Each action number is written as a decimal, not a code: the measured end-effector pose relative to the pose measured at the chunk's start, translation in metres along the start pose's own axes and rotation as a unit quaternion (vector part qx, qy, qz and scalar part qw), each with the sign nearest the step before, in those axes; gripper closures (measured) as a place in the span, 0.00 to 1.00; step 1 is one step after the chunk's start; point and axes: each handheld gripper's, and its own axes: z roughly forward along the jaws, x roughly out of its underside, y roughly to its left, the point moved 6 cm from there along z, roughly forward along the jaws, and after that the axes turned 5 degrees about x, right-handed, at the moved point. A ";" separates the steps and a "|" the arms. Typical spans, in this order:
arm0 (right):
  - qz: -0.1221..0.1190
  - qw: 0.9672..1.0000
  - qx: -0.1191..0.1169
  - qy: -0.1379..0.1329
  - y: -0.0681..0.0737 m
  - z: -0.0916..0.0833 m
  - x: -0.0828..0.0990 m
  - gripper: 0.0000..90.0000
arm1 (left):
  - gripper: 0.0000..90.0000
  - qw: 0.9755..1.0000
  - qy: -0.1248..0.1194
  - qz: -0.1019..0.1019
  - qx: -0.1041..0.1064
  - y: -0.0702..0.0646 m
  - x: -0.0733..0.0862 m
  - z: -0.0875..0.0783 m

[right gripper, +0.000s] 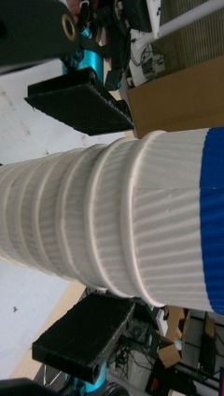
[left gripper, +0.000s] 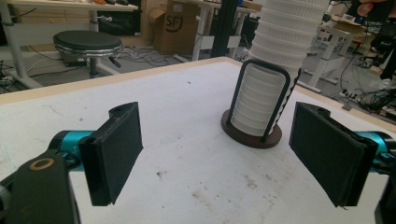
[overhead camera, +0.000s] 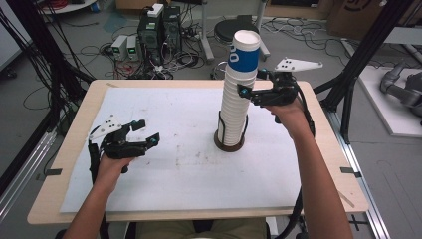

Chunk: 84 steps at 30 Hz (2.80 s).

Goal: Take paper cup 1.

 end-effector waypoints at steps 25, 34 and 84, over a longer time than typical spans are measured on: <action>0.008 1.000 0.003 0.003 -0.001 0.004 -0.002 0.18 | 0.19 0.994 -0.020 0.018 0.109 -0.013 -0.096 0.028; 0.007 1.000 0.007 0.010 0.001 0.006 -0.004 0.19 | 0.19 0.992 -0.019 0.053 0.114 -0.022 -0.147 0.054; -0.008 1.000 0.001 0.025 0.001 0.005 -0.006 0.19 | 0.31 0.982 0.028 0.120 0.144 -0.107 -0.246 0.203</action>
